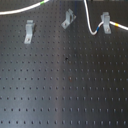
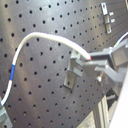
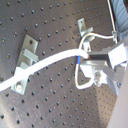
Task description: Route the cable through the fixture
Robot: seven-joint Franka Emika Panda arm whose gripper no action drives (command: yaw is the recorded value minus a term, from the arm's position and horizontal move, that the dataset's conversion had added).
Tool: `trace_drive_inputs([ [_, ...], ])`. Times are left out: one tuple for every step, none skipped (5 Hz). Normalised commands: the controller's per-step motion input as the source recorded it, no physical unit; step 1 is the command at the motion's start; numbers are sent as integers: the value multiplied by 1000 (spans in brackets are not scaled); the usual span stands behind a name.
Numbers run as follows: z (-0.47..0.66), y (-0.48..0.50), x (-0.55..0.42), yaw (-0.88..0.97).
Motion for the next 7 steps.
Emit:
trace_drive_inputs([
  [351, 139, -330, 0],
  [265, 61, -365, -31],
  [235, -36, -386, -126],
  [322, 6, -354, -331],
  [339, 220, -212, -254],
  [363, 349, -76, 0],
  [419, 305, 2, 97],
])
